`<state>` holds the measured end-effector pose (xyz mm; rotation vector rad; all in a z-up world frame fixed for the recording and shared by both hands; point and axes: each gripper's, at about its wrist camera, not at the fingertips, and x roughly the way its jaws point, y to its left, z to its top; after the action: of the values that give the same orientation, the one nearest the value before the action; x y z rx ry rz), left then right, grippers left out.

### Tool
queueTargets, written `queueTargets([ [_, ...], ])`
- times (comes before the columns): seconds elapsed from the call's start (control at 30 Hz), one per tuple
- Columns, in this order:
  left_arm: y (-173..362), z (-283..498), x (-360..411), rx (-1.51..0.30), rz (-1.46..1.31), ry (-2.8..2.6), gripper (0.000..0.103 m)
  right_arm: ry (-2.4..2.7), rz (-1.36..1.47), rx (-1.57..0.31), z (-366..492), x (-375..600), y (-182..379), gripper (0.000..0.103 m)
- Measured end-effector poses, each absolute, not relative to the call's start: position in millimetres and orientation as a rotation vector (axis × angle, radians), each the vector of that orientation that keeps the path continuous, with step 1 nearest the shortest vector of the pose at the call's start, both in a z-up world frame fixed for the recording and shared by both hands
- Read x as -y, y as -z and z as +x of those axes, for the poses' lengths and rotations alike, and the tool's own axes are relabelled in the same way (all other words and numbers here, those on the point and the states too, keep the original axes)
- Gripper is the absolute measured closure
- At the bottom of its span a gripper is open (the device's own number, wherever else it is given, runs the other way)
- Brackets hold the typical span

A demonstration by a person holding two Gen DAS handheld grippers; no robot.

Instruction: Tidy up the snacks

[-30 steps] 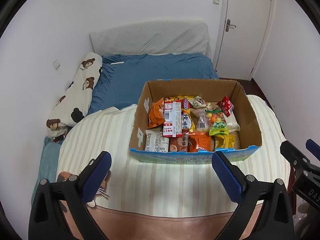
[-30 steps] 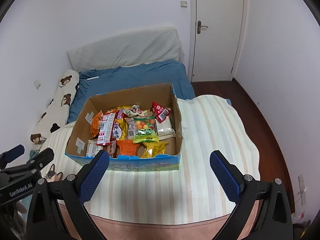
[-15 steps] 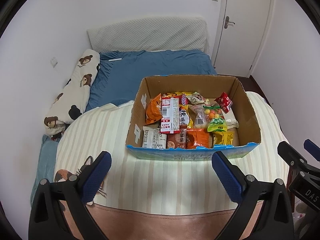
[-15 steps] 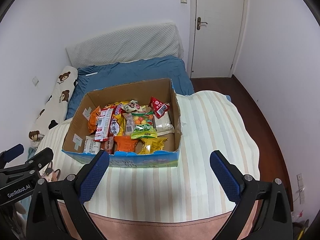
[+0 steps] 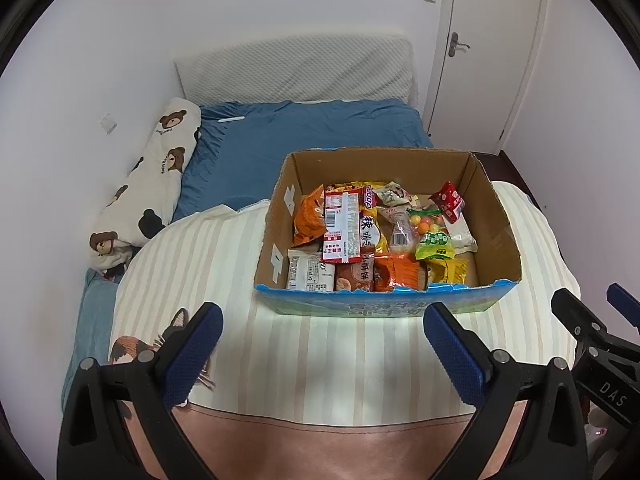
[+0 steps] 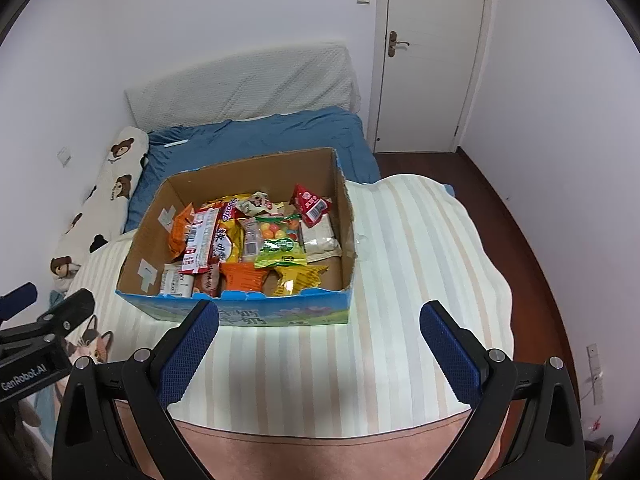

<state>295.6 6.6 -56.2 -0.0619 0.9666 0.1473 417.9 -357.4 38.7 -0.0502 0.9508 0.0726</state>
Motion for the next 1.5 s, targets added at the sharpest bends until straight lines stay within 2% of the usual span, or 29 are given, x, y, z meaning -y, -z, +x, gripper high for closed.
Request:
queueTargets([
  [1.5,47,289,-1,-0.942,-0.072,-0.140,0.000,-0.089,-0.038,-0.926,413,357,-52,0.000],
])
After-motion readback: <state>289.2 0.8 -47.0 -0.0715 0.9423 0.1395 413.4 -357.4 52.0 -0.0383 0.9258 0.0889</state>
